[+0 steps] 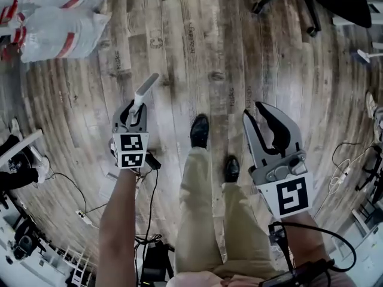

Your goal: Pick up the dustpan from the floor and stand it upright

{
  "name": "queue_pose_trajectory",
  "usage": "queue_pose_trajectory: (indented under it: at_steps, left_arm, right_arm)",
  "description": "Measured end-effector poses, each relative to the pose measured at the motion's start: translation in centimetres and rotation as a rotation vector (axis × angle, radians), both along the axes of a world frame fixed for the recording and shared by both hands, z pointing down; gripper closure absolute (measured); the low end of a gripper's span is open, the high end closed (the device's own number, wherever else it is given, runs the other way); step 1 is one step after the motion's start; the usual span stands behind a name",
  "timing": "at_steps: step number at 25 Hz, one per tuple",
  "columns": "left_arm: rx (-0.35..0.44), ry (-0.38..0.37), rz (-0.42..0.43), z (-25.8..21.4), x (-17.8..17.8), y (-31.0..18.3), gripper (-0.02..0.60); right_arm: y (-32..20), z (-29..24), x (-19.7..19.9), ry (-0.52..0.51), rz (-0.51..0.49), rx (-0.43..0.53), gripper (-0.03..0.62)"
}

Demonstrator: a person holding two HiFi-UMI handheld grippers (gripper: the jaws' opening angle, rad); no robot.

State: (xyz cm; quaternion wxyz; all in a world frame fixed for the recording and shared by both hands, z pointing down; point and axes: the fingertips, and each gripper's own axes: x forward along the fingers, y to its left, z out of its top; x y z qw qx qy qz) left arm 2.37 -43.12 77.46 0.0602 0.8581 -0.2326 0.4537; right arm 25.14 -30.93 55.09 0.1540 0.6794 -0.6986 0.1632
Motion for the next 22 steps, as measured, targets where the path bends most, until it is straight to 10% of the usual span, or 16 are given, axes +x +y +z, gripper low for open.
queue_pose_trajectory:
  at_steps: [22]
  left_arm:
    - [0.185,0.045,-0.1,-21.3,-11.1,14.5,0.445]
  right_arm:
    - [15.8,-17.3,-5.9,0.021,-0.167,0.175,0.511]
